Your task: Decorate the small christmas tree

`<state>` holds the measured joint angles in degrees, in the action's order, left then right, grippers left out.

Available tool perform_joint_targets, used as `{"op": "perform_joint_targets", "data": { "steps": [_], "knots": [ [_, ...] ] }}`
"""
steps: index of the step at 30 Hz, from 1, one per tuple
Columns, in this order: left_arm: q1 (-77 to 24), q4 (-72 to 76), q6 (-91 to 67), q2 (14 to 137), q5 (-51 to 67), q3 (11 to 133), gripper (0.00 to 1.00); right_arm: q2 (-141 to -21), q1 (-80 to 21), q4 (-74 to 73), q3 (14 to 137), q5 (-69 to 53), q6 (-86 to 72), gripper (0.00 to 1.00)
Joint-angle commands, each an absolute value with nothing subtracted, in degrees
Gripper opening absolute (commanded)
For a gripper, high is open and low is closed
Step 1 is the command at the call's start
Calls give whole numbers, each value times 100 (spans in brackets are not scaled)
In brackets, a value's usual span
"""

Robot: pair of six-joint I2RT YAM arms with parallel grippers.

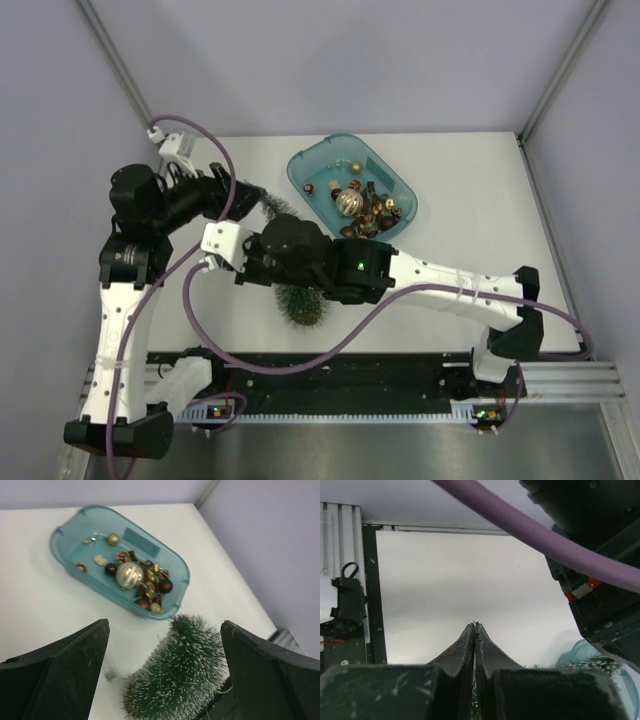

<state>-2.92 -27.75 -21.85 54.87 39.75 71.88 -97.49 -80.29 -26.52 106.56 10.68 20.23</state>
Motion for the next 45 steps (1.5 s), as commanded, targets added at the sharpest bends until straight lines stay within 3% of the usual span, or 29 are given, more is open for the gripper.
{"op": "perform_joint_targets", "data": {
  "steps": [1,5,14,35,45],
  "knots": [
    [-211,-3549,-1513,5397,2342,7883,99,-10036,-7779,-2794,11407,897,2232,0],
    [-202,-3858,-1108,5099,1434,7806,99,-10362,-7656,-2997,11855,783,2311,0],
    [-202,-3876,-624,4167,1003,7261,97,-11082,-7366,-3085,12629,729,2513,0],
    [-211,-3920,-501,3393,836,6715,87,-11681,-6786,-1934,13333,782,2575,0],
    [-211,-2761,-1045,2962,-1123,6609,99,-11637,-6653,-1863,13289,607,2575,0]
  ]
}}
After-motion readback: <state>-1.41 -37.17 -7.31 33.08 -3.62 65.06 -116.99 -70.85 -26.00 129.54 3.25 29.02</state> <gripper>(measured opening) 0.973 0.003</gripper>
